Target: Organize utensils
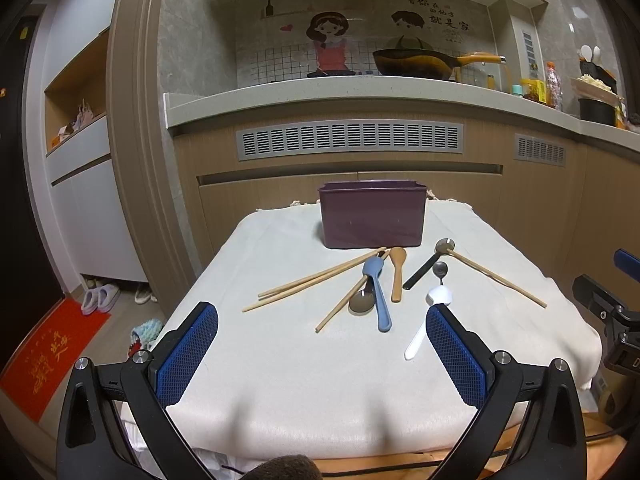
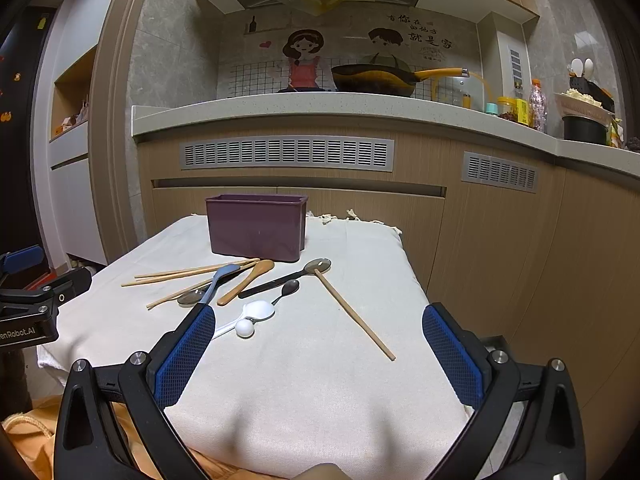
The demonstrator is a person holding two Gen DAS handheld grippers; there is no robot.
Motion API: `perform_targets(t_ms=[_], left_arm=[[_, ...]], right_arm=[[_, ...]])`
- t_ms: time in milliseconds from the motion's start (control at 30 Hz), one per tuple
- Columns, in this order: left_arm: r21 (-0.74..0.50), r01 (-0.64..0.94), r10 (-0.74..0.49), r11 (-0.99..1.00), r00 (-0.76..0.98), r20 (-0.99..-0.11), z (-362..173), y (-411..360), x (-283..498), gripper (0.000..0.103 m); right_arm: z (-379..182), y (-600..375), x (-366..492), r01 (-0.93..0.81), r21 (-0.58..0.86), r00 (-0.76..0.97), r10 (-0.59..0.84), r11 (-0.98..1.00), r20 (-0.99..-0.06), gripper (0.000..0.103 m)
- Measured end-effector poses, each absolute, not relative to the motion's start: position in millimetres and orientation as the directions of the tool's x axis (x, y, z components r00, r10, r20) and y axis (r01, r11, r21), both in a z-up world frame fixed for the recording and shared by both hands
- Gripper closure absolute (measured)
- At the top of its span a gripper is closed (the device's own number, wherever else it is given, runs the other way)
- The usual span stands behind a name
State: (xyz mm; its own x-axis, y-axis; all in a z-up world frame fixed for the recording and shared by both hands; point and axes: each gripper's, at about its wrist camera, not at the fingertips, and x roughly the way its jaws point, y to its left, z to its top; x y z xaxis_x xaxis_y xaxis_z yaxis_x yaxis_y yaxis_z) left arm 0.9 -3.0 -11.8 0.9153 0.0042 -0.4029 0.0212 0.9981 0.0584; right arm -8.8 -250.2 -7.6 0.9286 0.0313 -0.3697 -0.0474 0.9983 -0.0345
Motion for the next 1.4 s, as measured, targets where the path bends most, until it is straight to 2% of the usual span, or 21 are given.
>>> perform_targets(t_ms=[1400], left_arm=[[0.06,0.024,0.004,0.998,0.904,-0.428,-12.5,-0.5,5.4,0.0]], right_arm=[[-14.5,-249.8,-3.1,-0.05,-0.025,0.919,0.036,0.998,-0.392,0.0]])
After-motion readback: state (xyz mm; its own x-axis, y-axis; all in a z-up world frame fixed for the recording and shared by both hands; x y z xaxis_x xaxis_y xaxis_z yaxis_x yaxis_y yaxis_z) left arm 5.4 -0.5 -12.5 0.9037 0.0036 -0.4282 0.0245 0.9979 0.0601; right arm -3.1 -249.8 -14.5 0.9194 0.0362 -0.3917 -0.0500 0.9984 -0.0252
